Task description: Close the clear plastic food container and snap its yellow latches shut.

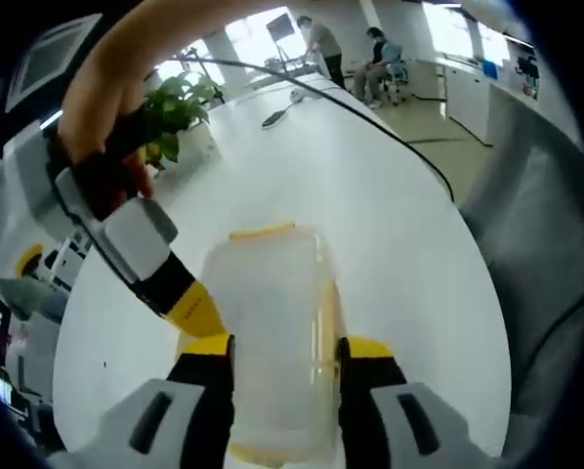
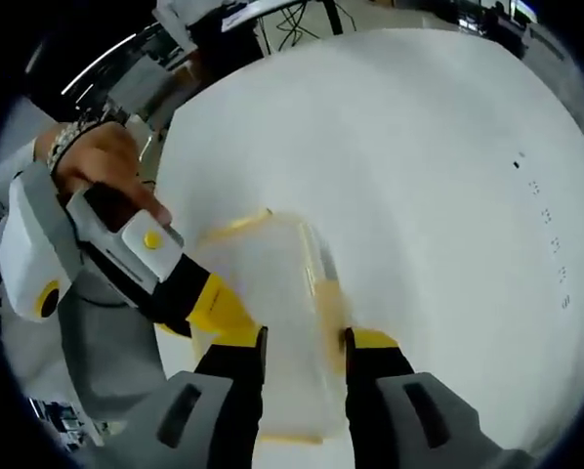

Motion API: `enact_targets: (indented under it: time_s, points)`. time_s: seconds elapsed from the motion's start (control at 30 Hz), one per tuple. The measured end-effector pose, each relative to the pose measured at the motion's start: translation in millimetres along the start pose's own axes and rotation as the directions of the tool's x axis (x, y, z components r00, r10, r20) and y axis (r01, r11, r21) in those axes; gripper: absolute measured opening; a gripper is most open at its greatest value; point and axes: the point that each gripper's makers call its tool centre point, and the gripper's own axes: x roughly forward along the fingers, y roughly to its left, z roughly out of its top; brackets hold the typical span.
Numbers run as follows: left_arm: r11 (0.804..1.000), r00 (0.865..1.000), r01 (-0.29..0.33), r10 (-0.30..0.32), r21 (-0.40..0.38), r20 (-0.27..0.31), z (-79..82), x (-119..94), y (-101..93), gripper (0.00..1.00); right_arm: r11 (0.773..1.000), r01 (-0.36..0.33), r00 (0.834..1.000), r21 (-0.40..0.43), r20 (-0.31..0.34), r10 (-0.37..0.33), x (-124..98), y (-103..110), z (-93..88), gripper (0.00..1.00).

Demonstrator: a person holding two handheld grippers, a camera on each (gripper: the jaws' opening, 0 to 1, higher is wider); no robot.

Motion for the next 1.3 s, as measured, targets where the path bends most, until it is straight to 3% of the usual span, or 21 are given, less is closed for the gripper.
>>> enact_targets:
  time_s: [0.5,0.57,1.03,1.3]
  points:
    - [0.999,1.0,-0.03,0.03,0.018,0.006,-0.8,0.1,0.0,0.33,1.0,-0.009,1.0,0.009,0.007,0.009,0.3,-0.3,0.0,0.28]
    - [0.997,0.999,-0.033,0.033,0.069,0.001,-0.3,0.7,-0.8,0.31,1.0,-0.01,1.0,0.009,0.007,0.01,-0.1,0.0,0.5,0.28]
    - [0.997,0.999,-0.039,0.039,0.065,0.004,0.6,-0.2,-4.5,0.3,0.999,-0.047,0.999,-0.006,-0.028,0.047,0.9,1.8,-0.8,0.27]
    - [0.997,0.999,-0.045,0.044,0.067,0.007,0.3,0.6,-3.9,0.3,0.997,-0.081,0.997,-0.01,-0.017,0.08,1.9,1.3,-1.8,0.25]
